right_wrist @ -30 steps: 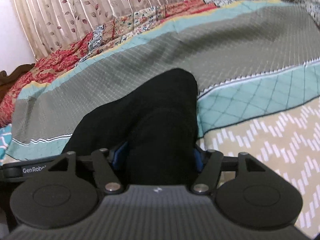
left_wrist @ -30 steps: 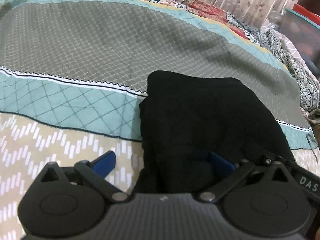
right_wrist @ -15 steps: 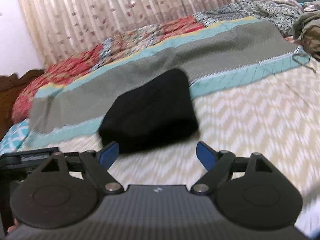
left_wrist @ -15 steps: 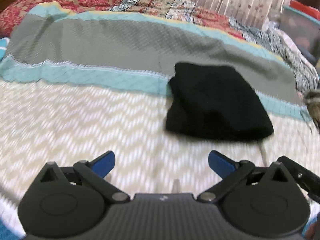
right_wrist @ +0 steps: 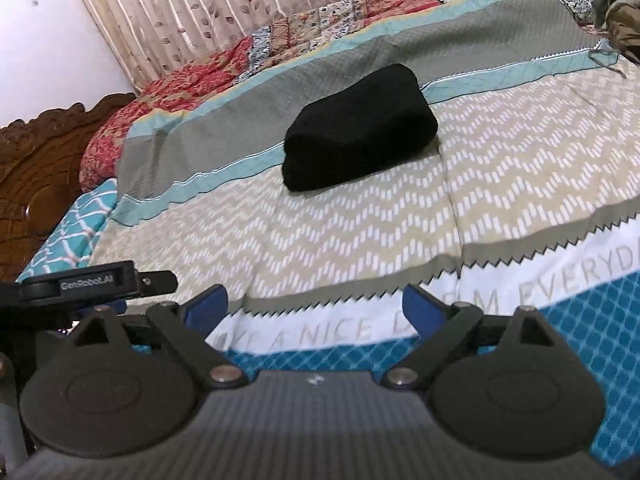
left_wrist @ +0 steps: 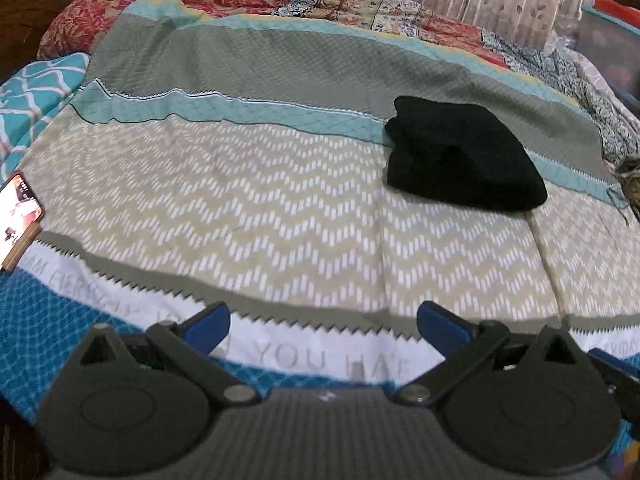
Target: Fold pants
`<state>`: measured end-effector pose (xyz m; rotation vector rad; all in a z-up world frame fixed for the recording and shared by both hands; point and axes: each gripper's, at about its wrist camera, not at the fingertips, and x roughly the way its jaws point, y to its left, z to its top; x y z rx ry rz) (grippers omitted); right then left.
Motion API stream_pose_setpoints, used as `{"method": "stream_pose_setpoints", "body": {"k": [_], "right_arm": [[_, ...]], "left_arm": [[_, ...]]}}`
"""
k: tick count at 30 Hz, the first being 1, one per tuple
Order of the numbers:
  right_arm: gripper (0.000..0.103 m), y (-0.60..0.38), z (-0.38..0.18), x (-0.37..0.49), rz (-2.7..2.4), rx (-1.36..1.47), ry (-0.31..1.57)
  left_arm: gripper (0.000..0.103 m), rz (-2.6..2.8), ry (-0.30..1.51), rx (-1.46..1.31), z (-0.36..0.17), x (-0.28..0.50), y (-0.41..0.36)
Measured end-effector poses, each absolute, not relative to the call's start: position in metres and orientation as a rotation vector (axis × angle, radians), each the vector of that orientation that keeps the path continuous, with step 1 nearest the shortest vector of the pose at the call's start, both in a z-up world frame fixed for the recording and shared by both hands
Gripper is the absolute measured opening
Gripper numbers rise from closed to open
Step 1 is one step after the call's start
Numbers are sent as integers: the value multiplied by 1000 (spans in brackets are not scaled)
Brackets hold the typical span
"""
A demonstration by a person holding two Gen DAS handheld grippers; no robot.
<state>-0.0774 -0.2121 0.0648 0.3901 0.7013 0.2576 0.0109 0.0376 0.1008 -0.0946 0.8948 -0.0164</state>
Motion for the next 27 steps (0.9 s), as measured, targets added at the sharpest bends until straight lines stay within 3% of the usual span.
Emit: {"method": "stream_pose_setpoints", "body": {"k": [27], "right_arm": [[96, -216, 57, -98, 234, 437, 763]], "left_arm": [[103, 6, 867, 157, 106, -6, -11]]}}
